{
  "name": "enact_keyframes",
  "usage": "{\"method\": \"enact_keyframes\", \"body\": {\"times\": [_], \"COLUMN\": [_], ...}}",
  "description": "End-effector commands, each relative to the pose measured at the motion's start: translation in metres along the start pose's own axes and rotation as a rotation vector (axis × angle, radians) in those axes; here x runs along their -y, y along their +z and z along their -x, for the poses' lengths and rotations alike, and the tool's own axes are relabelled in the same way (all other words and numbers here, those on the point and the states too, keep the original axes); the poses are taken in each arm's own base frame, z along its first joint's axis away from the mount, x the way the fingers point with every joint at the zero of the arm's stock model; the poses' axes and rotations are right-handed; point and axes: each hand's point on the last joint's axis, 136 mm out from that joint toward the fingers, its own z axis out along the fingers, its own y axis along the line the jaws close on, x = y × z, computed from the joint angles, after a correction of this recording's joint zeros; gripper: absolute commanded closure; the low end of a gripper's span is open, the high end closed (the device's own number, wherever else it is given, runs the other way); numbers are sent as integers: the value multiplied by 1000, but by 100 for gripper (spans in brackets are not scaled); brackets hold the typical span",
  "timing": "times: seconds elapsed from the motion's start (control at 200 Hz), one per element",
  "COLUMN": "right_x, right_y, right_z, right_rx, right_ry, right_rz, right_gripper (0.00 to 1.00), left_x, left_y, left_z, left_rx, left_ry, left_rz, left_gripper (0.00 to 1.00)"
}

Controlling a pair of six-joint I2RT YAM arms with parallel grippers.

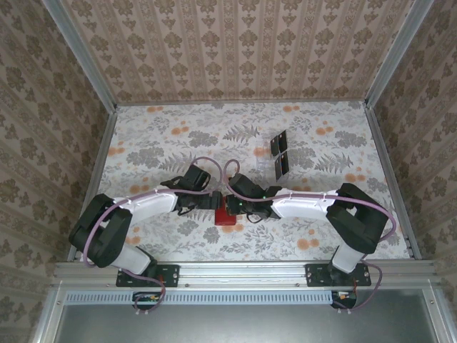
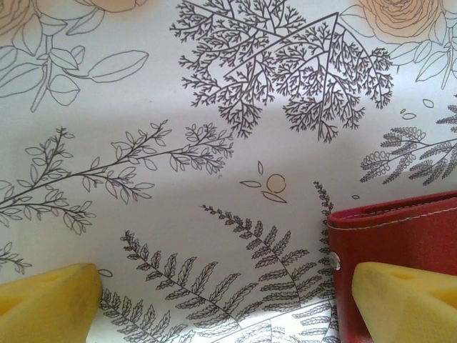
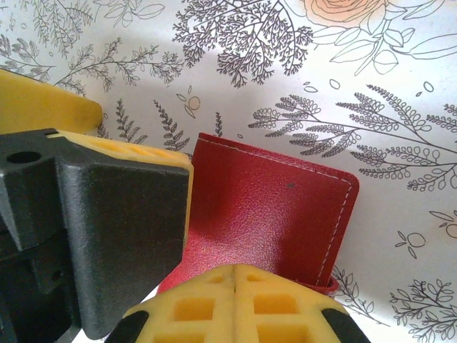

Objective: Put the credit cards into the card holder

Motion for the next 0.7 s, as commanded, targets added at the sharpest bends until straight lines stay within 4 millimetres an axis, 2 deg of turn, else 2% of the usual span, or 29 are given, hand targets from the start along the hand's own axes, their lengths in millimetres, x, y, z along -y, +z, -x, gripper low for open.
{"method": "enact_keyframes", "body": {"times": [0.0,0.47,0.695], "right_x": [-6,2,0], "right_y": [4,22,15], "right_z": [-5,-15,-8], "right_rx": [-25,-52,-23], "right_ry": [-7,6,14], "right_rz": [14,-12,-7], "right_gripper": [100,100,100], "left_x": [-1,1,2], "left_y": [2,7,9], "left_z": [-10,-13,-15], "left_rx": [-23,-28,-32], "left_ry": [-16,-19,-21], "left_rz": [-6,-8,-8], "left_gripper": [0,0,0]}}
